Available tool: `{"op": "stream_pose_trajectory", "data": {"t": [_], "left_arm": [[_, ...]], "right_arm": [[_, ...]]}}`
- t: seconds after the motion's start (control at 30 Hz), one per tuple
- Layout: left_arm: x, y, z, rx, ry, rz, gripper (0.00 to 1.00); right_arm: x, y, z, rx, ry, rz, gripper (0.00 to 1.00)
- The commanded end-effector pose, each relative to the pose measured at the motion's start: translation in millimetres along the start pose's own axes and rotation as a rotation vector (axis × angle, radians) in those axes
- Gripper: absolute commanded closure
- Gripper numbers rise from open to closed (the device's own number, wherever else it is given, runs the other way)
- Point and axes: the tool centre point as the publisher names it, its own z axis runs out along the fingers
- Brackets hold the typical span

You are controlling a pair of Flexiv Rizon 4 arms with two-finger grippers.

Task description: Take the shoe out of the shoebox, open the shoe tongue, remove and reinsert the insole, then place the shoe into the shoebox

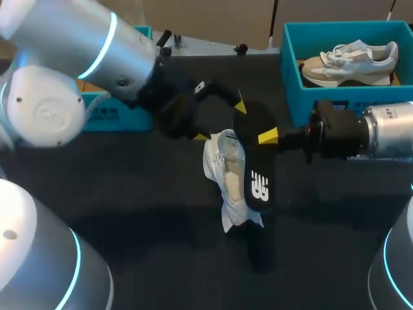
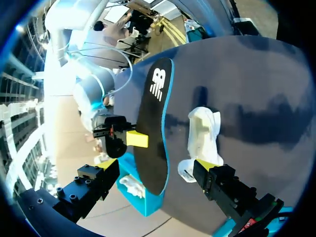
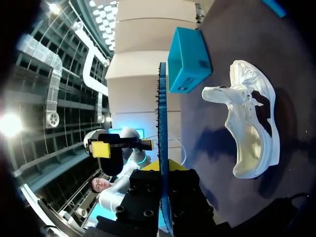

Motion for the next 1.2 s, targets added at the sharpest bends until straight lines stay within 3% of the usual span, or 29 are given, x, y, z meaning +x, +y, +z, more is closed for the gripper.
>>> {"op": "stream_pose_trajectory", "data": {"t": [0.03,0.4,0.63,1.2], "left_arm": [[8.9,-5,-2,-0.01,-0.38,0.008,0.0],[12.2,-1,-2,-0.08,-0.542,0.067,0.0],[3.2,-1,-1,-0.126,-0.688,0.089,0.0],[0.9,0,1,-0.139,-0.779,0.085,0.0]], "right_arm": [[2.4,-3.0,0,-0.01,-0.006,0.003,1.0],[10.9,-7.1,-2,-0.027,-0.012,0.026,1.0],[14.9,-7.1,-1,-0.038,-0.014,0.027,1.0],[29.4,-11.8,6,-0.027,-0.011,0.023,1.0]]}}
